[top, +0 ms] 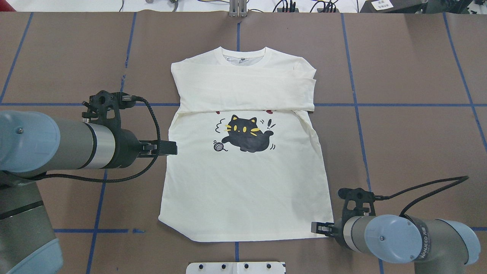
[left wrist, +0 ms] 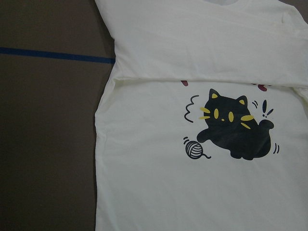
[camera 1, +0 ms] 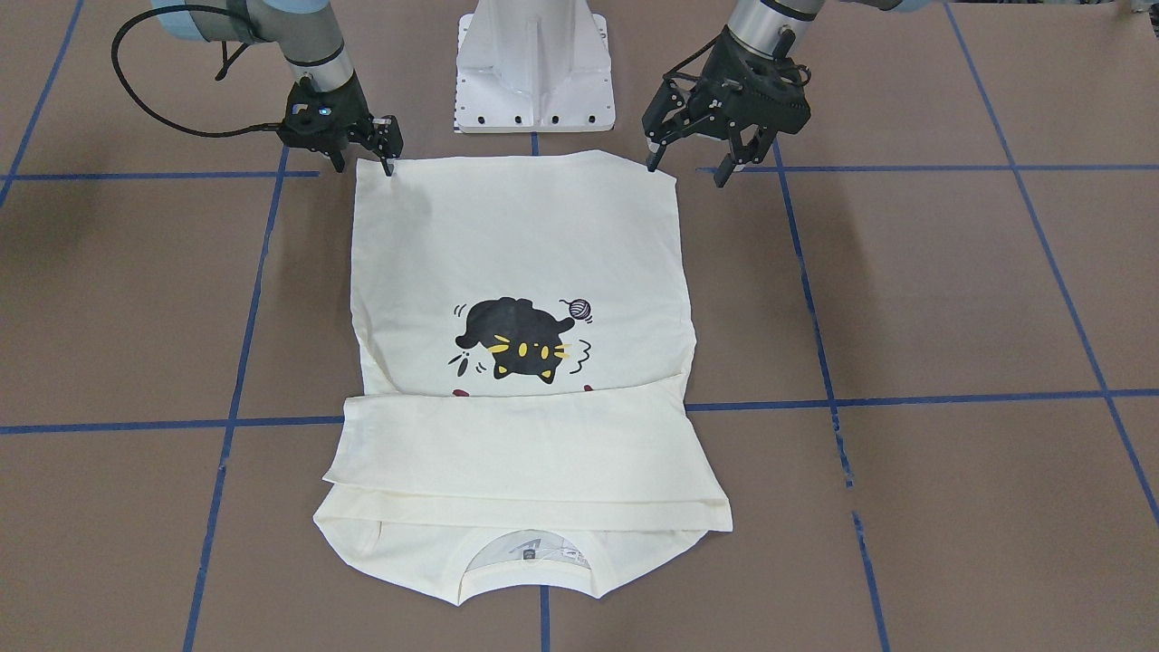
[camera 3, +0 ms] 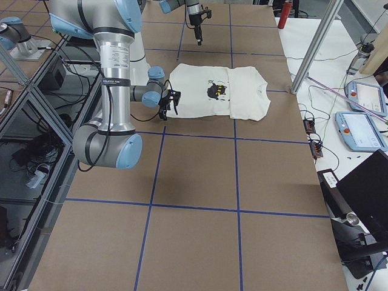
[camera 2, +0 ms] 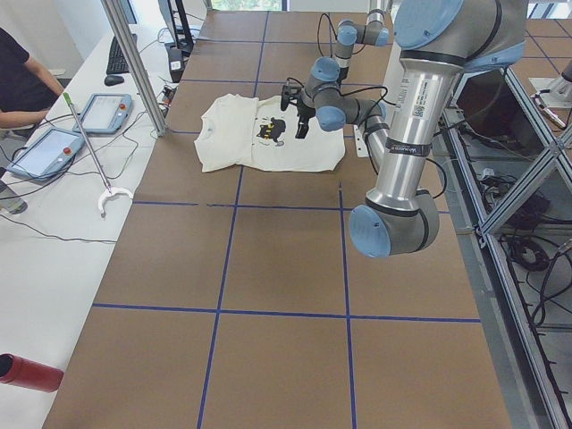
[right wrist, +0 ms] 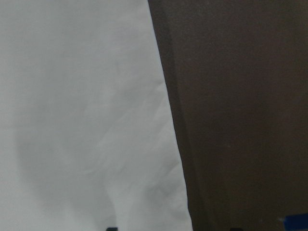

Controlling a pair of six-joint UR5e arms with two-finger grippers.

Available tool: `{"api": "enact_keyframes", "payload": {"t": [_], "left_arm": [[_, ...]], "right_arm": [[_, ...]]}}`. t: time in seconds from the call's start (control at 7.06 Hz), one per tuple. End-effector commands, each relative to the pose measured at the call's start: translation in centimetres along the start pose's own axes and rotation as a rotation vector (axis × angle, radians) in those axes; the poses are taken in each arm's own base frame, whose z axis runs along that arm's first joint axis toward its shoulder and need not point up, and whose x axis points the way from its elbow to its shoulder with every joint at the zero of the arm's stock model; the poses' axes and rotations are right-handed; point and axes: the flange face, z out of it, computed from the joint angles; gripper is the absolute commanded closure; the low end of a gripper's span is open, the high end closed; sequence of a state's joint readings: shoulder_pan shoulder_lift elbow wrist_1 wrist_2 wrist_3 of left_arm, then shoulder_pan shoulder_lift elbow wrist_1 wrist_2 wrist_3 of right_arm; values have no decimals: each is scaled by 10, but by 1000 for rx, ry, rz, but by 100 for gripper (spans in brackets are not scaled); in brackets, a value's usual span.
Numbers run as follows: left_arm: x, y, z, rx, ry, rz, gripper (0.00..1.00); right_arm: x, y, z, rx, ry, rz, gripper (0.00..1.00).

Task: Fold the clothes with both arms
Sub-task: 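Release the sleeve and move both grippers toward the shirt's near hem corners, then grasp the near hem corners with both grippers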

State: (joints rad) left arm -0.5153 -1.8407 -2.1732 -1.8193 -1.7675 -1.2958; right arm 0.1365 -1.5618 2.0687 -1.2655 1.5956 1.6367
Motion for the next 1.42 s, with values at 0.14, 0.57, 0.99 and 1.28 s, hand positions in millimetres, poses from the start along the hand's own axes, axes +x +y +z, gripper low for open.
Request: {"api": "enact_keyframes", "payload": {"t": [0.14,0.57,0.99,1.28], "left_arm": [[1,0,-2,1,7,3,0],[0,-1,-4,2,5,2,0],[0,-1,-4,2,5,2,0],[-5,3,4,-13,-12,-17,0]], "right_arm": [[1,2,0,-20,2,0,61],[-1,3,-4,-39,-6,2,82],[-8,1,-14,-37,-31,5,88],[-13,-8,-32,-10,-67,14,100]]}}
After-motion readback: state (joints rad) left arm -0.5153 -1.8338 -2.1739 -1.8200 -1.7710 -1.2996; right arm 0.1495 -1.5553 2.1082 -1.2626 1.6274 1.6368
